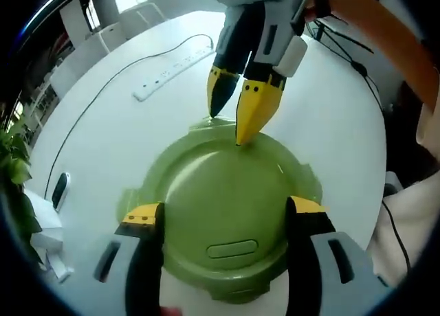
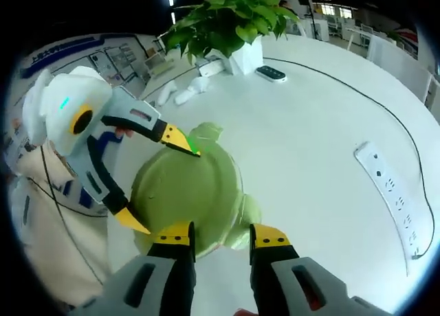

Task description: Pick up the tomato from the tabletop place it into the food storage container close the lid and lock the latches

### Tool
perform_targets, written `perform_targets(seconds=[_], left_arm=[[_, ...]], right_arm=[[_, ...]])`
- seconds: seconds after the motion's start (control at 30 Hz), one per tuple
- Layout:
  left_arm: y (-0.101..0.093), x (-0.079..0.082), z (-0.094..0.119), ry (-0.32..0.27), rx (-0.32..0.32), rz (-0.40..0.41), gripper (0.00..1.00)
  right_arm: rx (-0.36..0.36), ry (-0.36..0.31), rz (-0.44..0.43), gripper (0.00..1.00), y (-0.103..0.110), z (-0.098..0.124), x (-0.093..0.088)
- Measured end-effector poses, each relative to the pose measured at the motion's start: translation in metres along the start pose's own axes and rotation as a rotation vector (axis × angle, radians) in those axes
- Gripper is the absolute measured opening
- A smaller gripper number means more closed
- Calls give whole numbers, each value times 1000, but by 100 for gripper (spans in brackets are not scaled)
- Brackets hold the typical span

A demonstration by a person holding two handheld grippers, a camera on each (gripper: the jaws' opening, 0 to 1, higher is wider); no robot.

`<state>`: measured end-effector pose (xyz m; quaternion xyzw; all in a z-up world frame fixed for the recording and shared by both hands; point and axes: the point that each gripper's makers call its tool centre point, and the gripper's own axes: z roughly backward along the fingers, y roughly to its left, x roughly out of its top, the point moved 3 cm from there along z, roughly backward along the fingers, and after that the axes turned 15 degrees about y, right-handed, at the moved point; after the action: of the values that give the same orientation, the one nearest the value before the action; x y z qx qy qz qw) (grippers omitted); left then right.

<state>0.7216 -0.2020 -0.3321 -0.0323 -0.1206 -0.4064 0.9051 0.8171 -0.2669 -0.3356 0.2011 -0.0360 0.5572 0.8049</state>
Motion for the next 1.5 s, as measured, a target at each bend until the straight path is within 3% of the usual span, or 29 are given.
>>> perform_targets(seconds=[0.07,0.13,0.37,0.47,0.7,0.77,0.93,1.0,1.13,1.27,1.5], left_arm=[[8,2,-1,-4,-2,-1,67],[15,5,-2,-5,-3,-2,67],[23,8,-3,-12,-5,-1,67],[25,8,-4,-17,-6,-3,67],[40,14,-6,-27,-5,-2,67],[27,12,-4,-38,-4,-2,67],[22,11,-3,-50,-1,0,66],[18,8,-2,-52,-1,-6,66],[14,6,-1,-54,-3,-13,66],[21,10,-2,-52,-5,-17,66],[27,11,-4,-66,-7,-16,66]], right_arm=[[-28,70,-31,25,-6,-6,-3],[0,74,-58,23,-3,-6,0],[-10,95,-98,20,-9,-8,11],[38,121,-156,19,-1,-11,6],[118,129,-170,18,0,-14,4],[155,141,-225,17,2,-14,3],[231,117,-243,13,6,-18,-1],[280,158,-313,12,11,-20,-8],[258,105,-264,12,17,-20,-15],[266,105,-269,13,8,-20,-5],[248,110,-256,14,19,-24,0]])
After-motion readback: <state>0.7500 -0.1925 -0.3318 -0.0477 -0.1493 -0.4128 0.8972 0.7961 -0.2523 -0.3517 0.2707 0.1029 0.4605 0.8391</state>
